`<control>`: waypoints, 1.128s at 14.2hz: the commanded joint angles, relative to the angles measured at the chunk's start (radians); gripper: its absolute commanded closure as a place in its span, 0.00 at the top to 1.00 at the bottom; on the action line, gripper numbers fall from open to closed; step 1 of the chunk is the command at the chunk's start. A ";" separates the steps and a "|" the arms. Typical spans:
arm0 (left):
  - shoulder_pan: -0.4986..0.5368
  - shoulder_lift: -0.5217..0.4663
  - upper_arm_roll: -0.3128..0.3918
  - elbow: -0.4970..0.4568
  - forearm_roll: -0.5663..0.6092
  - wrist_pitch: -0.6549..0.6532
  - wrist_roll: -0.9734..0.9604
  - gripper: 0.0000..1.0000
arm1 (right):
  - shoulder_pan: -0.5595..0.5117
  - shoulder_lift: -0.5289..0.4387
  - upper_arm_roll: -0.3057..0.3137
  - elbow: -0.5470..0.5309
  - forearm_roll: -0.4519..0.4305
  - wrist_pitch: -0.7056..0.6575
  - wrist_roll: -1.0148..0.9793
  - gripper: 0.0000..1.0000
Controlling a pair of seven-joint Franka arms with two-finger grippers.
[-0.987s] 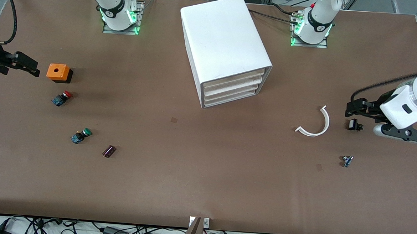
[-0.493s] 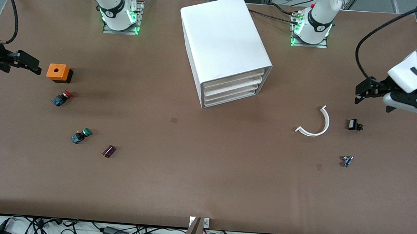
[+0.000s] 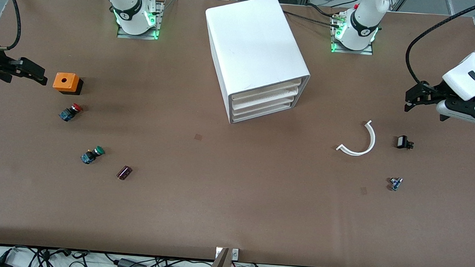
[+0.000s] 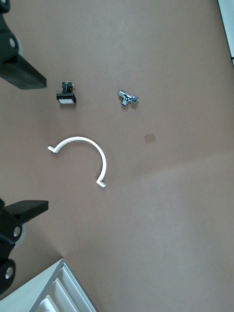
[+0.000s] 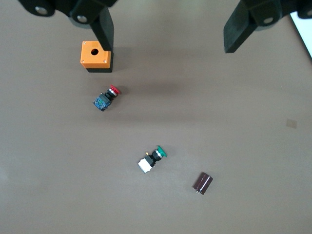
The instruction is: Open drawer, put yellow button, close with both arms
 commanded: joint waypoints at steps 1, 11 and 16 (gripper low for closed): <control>-0.012 0.006 0.006 0.027 -0.019 -0.022 -0.004 1.00 | -0.003 -0.015 0.002 -0.009 -0.006 -0.001 -0.010 1.00; -0.012 0.011 0.005 0.033 -0.019 -0.026 0.007 1.00 | -0.008 -0.015 -0.001 -0.023 -0.014 0.000 -0.011 1.00; -0.018 0.014 0.005 0.045 -0.019 -0.032 0.007 1.00 | -0.006 -0.012 -0.001 -0.023 -0.014 0.005 -0.010 1.00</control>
